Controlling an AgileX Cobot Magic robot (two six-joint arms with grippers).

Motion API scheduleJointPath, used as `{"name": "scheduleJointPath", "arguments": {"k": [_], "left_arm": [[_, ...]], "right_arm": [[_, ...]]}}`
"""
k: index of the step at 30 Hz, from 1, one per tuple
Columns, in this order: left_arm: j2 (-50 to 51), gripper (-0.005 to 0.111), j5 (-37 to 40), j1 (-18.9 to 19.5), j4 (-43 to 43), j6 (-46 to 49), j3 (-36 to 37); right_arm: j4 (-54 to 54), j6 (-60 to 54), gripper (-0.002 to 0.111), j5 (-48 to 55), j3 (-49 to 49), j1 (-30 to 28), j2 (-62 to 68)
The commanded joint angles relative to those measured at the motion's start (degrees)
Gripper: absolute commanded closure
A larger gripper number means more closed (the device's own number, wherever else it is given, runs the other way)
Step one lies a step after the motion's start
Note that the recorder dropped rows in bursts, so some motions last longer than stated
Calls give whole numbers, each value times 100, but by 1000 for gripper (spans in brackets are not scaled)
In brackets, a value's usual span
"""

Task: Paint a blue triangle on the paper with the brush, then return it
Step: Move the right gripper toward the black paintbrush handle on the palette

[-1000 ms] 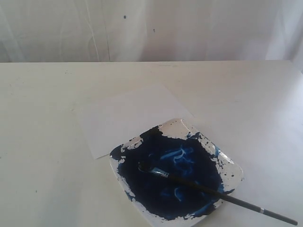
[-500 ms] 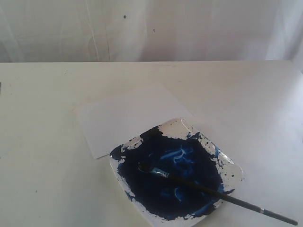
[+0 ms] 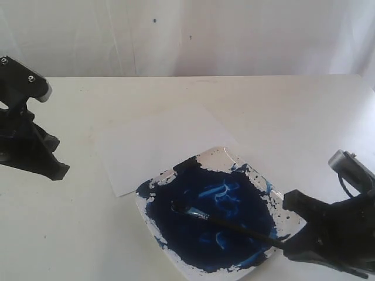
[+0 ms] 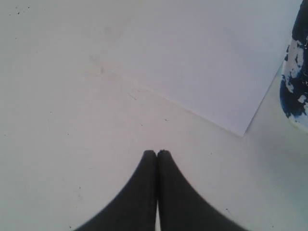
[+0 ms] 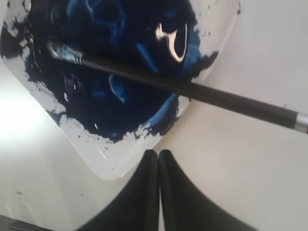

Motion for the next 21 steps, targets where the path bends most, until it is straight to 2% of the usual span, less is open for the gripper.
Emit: {"name": "scheduleJointPath", "arguments": {"k": [1,7,21], "left_arm": [[-7,107,38,-37,-49,10,35],[-7,107,27,-37,-49,-2,35],[-7,107,-24,-37,-49,-2,35]], "right_arm": [[-408,-69,108,104,-3,18,177],[-1723,730,108,-339,-3,18,827],[-1737,743,108,-2640,-3,18,1412]]}}
